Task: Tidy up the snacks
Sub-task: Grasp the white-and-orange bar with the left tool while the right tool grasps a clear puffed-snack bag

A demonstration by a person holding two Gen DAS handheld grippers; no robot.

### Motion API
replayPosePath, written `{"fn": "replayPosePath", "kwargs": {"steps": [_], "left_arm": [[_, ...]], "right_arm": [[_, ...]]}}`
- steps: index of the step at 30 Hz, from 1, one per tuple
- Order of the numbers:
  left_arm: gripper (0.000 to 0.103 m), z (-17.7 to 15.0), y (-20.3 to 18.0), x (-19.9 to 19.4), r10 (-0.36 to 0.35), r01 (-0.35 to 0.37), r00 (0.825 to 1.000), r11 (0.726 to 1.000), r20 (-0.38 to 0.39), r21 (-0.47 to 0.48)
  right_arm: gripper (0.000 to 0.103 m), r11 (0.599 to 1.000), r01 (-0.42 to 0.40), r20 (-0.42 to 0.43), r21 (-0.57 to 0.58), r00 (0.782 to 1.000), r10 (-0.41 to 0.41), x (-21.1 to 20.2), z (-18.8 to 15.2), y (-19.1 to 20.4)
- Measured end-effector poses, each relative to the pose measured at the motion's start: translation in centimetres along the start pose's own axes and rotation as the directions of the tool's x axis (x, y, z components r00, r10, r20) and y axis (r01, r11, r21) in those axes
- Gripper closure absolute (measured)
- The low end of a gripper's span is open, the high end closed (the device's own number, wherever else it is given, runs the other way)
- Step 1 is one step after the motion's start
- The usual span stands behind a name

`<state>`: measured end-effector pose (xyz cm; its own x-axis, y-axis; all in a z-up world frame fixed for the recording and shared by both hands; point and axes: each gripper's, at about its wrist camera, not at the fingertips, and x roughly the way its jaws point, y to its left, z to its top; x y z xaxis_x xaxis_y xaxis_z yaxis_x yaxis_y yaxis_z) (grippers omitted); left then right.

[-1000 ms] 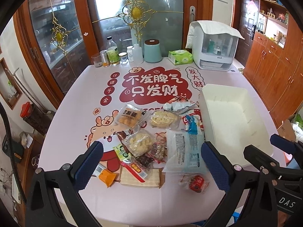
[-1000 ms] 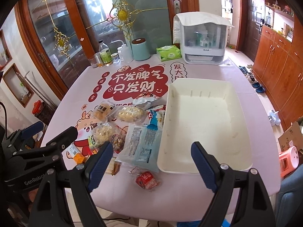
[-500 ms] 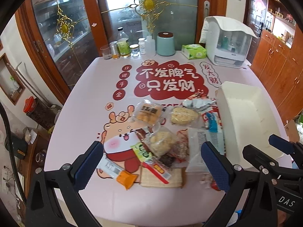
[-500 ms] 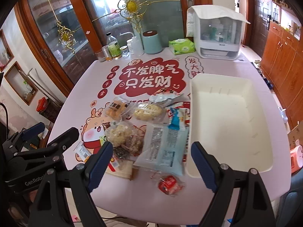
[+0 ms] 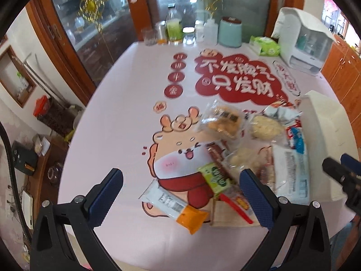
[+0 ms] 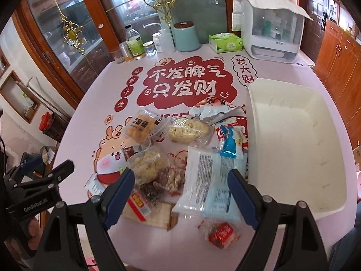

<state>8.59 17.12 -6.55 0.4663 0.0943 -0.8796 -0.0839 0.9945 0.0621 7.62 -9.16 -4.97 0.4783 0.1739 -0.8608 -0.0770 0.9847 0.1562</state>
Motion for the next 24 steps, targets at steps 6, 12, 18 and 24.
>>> {"fn": "replayPosePath", "kwargs": {"steps": [6, 12, 18, 24], "left_arm": [[0.0, -0.5, 1.8, 5.8, -0.062, 0.061, 0.991, 0.998, -0.12, -0.013], [0.001, -0.7, 2.5, 9.0, -0.03, 0.031, 0.987, 0.999, -0.155, 0.006], [0.0, -1.4, 4.3, 10.7, 0.025, -0.016, 0.982, 0.999, -0.187, 0.049], [0.001, -4.0, 6.2, 12.1, -0.015, 0.023, 0.956, 1.0, -0.294, 0.022]], "right_arm": [[0.018, 1.0, -0.019, -0.06, -0.011, 0.998, 0.018, 4.5, 0.8, 1.3], [0.018, 0.995, -0.062, -0.135, -0.082, 0.99, 0.051, 8.6, 0.2, 3.7], [0.018, 0.961, -0.1, -0.177, -0.256, 0.983, 0.055, 12.0, -1.3, 8.0], [0.018, 0.904, -0.005, -0.178, -0.428, 0.981, -0.079, 15.9, -2.5, 10.2]]}}
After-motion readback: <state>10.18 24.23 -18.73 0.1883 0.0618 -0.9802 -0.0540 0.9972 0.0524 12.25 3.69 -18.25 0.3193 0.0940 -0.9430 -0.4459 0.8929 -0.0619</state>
